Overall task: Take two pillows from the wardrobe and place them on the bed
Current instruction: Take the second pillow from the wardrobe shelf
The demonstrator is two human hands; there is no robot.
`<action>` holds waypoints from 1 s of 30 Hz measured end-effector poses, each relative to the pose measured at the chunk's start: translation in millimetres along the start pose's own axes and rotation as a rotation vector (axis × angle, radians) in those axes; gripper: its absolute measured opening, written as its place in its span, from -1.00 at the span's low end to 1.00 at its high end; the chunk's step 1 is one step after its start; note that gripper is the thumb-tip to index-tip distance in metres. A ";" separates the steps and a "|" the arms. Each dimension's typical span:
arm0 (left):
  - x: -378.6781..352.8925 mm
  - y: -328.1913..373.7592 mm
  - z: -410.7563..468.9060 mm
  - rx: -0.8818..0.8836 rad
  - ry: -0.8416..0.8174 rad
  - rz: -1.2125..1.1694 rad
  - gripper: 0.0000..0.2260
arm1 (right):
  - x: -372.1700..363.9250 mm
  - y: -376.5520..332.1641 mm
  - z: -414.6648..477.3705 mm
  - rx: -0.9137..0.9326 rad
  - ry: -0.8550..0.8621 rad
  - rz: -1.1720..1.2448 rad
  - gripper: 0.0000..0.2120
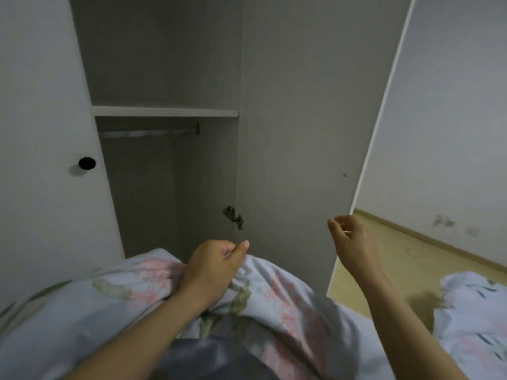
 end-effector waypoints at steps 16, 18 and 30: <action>-21.0 -5.8 4.1 0.001 -0.115 0.029 -0.53 | -31.4 29.0 39.6 -0.115 -0.064 0.301 -0.74; -20.5 -6.8 3.0 -0.001 -0.120 0.027 -0.53 | -31.6 27.3 30.1 -0.109 -0.058 0.250 -0.67; 9.5 -36.2 -17.9 0.097 -0.092 0.031 -0.55 | -45.2 -63.9 -47.4 0.206 -0.209 0.330 -0.89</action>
Point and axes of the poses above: each hand's wrist, its own z-axis towards the middle knuckle, its own x-axis out of the back of the hand, y = z × x, the point moved 8 cm from there along z, towards the middle knuckle, and after that the axes turned 14 degrees about -z, right-handed, at the moved point
